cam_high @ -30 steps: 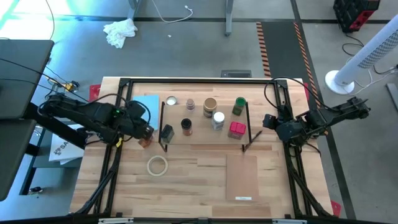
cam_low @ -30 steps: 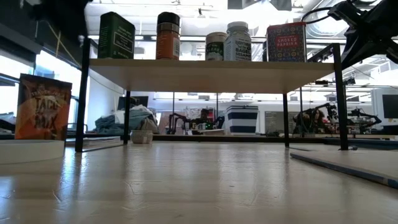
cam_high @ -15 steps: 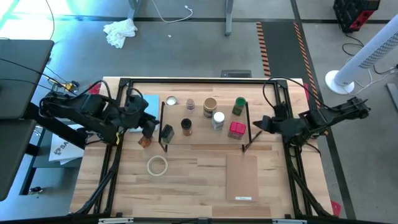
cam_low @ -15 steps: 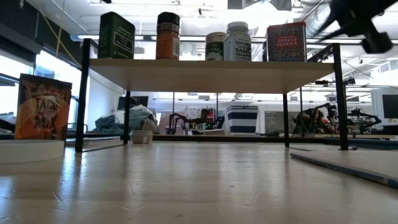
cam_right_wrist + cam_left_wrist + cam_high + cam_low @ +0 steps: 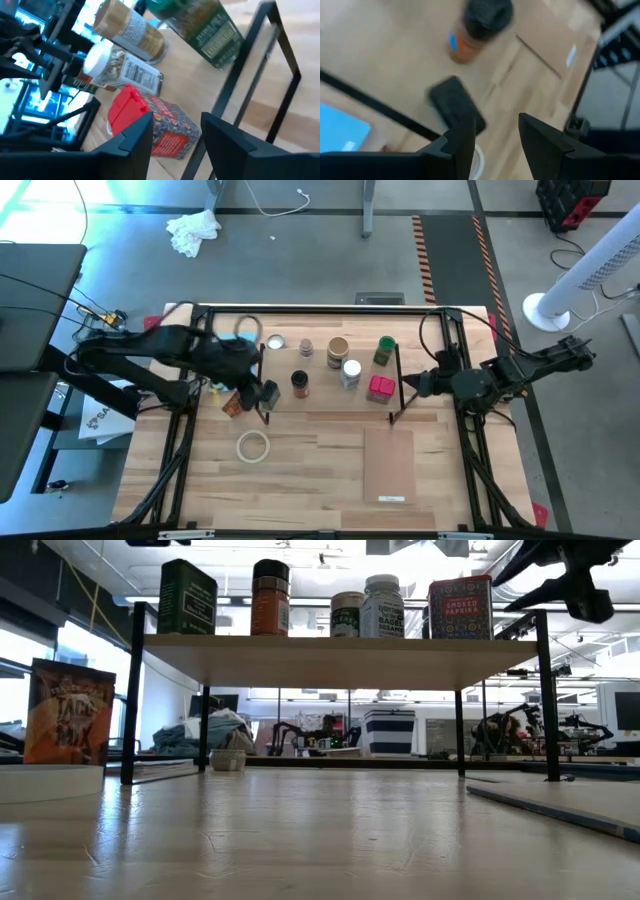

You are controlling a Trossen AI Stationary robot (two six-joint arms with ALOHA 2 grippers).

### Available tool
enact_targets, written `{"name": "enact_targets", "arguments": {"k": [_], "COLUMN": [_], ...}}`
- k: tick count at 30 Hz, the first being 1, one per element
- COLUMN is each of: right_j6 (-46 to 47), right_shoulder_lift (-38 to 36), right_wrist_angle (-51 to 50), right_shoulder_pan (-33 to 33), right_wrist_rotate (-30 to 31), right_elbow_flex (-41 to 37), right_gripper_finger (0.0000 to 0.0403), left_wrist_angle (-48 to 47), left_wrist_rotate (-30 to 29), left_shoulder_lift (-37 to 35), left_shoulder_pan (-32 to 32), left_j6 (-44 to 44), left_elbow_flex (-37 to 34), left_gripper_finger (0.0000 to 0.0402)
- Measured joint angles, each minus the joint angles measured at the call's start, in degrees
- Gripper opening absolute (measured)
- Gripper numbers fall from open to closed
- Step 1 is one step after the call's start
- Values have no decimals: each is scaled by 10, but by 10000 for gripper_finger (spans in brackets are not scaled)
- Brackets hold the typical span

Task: Shelf spices
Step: Remove the black seasoning can from the shelf

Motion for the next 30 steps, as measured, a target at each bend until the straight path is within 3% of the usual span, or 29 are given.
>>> {"name": "enact_targets", "arguments": {"k": [3, 9, 13, 30], "right_j6": [-31, -51, -51, -61], "right_shoulder_lift": [-1, -1, -1, -1], "right_wrist_angle": [-31, -141, -188, -197], "right_shoulder_pan": [0, 0, 0, 0], "right_wrist_rotate": [11, 51, 63, 83], "right_elbow_flex": [23, 71, 92, 103], "right_gripper_finger": [165, 165, 165, 165], "left_wrist_angle": [-3, -89, -100, -101], "left_wrist_rotate": [6, -63, -47, -67], "left_shoulder_lift": [23, 43, 65, 115], "left_shoulder_pan": [0, 0, 0, -1], "left_j6": [9, -6, -21, -68], "left_elbow_flex": [24, 58, 59, 60], "left_gripper_finger": [148, 148, 148, 148]}}
